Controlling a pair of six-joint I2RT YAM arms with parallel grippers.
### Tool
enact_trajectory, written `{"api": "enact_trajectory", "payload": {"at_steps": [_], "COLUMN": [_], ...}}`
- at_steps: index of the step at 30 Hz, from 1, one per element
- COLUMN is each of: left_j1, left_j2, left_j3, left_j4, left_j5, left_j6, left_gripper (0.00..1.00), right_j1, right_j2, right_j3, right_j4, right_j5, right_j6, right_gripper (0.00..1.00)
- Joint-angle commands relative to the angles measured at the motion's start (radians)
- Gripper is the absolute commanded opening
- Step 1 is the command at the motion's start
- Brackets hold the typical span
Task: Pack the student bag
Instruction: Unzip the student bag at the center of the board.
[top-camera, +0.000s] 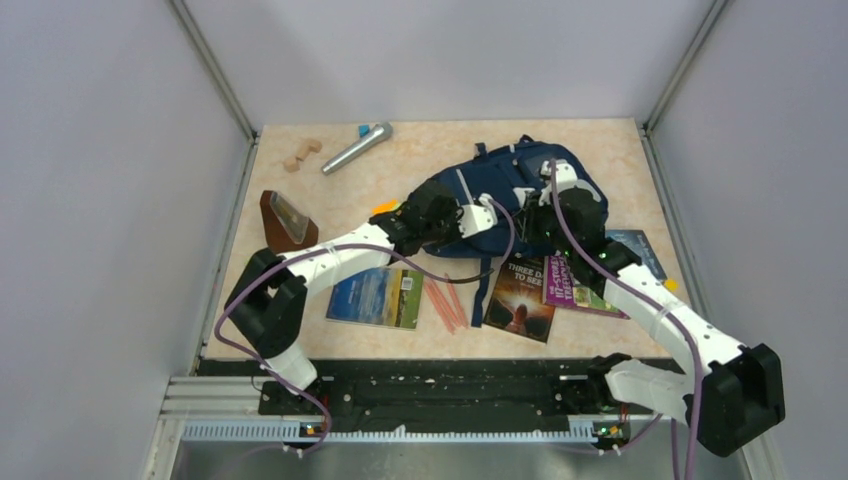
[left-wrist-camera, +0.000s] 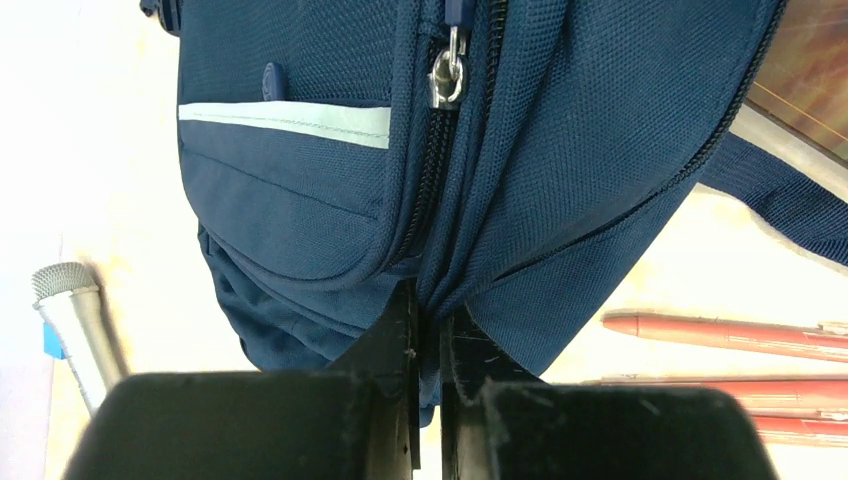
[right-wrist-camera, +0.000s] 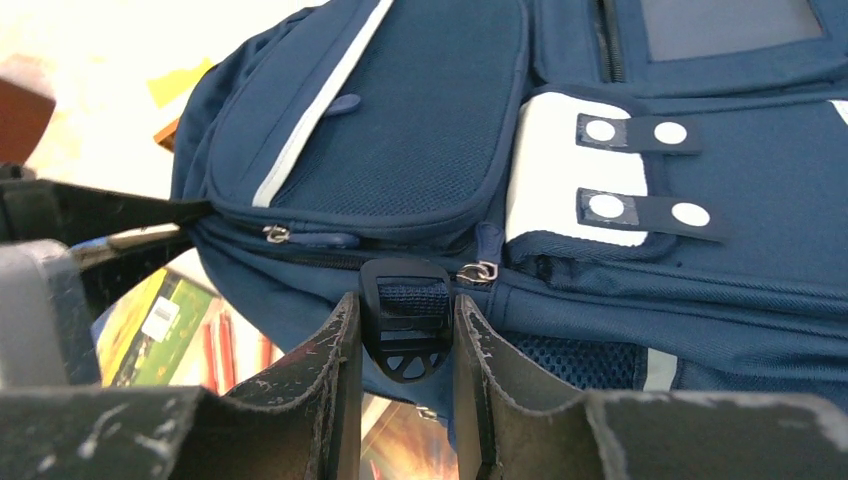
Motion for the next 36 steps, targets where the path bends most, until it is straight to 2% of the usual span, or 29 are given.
{"api": "enact_trajectory", "payload": {"at_steps": [1,5,8,15,21,23,24,25,26,27,30,36], "left_j1": [-0.008,-0.015,-0.016,-0.023,-0.023,-0.024,-0.023,-0.022,-0.022,-0.021,-0.022,-0.021], "left_j2": [-0.018,-0.022,-0.021,-0.048,-0.038,-0.031,-0.030,-0.028,-0.027,-0.026,-0.019,-0.014], "left_j3": [0.017,0.071,0.142,0.183,0.202,0.212,0.214,0.212,0.212,0.210,0.202,0.209], "left_j4": [0.061,0.023,-0.077,-0.183,-0.184,-0.177,-0.173,-0.169,-0.168,-0.170,-0.171,-0.209], "left_j5": [-0.084,-0.085,-0.067,0.046,0.065,0.041,0.026,0.023,0.037,0.061,0.090,0.065], "left_j6": [-0.076,-0.148,-0.220,-0.303,-0.387,-0.443,-0.474,-0.496,-0.508,-0.517,-0.567,-0.613], "left_gripper": [0.00,0.00,0.00,0.00,0.00,0.00,0.00,0.00,0.00,0.00,0.00,0.00], "right_j1": [0.004,0.004,-0.010,-0.100,-0.104,-0.103,-0.104,-0.104,-0.104,-0.103,-0.103,-0.104], "right_j2": [0.001,0.061,0.136,0.290,0.308,0.276,0.256,0.230,0.203,0.175,0.097,-0.112], "right_j3": [-0.010,-0.009,0.017,0.121,0.201,0.198,0.189,0.165,0.140,0.117,0.062,-0.070], "right_j4": [0.127,0.136,0.140,0.176,0.106,0.084,0.078,0.079,0.087,0.093,0.073,0.064], "right_j5": [0.153,0.246,0.262,0.121,0.107,0.085,0.069,0.053,0.037,0.021,-0.037,-0.068], "right_j6": [0.094,0.098,0.091,0.107,0.094,0.104,0.112,0.127,0.142,0.158,0.198,0.251], "right_gripper": [0.00,0.00,0.00,0.00,0.00,0.12,0.26,0.46,0.60,0.66,0.72,0.74]}}
